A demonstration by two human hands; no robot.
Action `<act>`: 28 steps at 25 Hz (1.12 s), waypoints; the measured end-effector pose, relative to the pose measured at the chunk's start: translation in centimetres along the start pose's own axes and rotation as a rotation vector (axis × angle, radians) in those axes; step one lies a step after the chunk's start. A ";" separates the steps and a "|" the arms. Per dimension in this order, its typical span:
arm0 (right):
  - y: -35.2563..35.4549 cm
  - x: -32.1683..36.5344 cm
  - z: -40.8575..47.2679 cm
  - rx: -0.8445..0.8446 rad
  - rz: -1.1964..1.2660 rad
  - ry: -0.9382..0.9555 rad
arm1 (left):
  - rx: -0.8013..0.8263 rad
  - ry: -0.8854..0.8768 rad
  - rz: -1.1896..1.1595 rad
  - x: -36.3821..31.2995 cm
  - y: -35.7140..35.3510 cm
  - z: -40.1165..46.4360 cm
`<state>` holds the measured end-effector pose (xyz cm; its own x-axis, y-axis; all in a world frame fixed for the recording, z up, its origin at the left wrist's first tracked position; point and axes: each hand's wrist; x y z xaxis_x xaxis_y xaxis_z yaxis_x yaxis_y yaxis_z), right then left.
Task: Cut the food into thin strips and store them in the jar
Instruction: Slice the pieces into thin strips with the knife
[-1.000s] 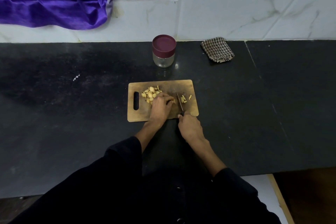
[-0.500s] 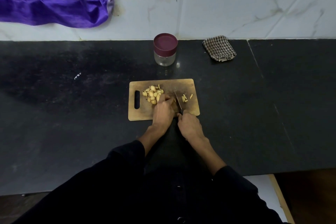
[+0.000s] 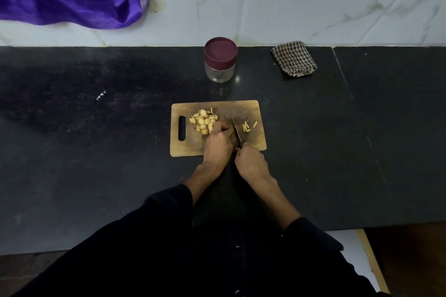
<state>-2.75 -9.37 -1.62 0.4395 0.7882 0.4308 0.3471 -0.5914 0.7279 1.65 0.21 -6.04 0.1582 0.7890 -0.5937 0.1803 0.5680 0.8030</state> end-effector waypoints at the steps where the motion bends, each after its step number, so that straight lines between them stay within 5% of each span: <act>1: 0.1 0.2 0.1 0.009 0.001 -0.014 | 0.003 -0.007 0.000 0.1 0.0 0.0; 28: -0.1 -0.5 -0.5 0.001 0.118 -0.121 | 0.055 -0.003 0.105 -0.6 0.4 -0.1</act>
<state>-3.38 -9.60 -1.64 0.5735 0.6873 0.4458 0.2879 -0.6786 0.6758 1.51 0.00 -5.36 0.1816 0.8430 -0.5064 0.2157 0.4683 0.8569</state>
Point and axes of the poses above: each hand's wrist, its own z-axis towards the middle knuckle, its own y-axis out of the back of the hand, x = y × z, and after that the axes turned 3 degrees about x, right-handed
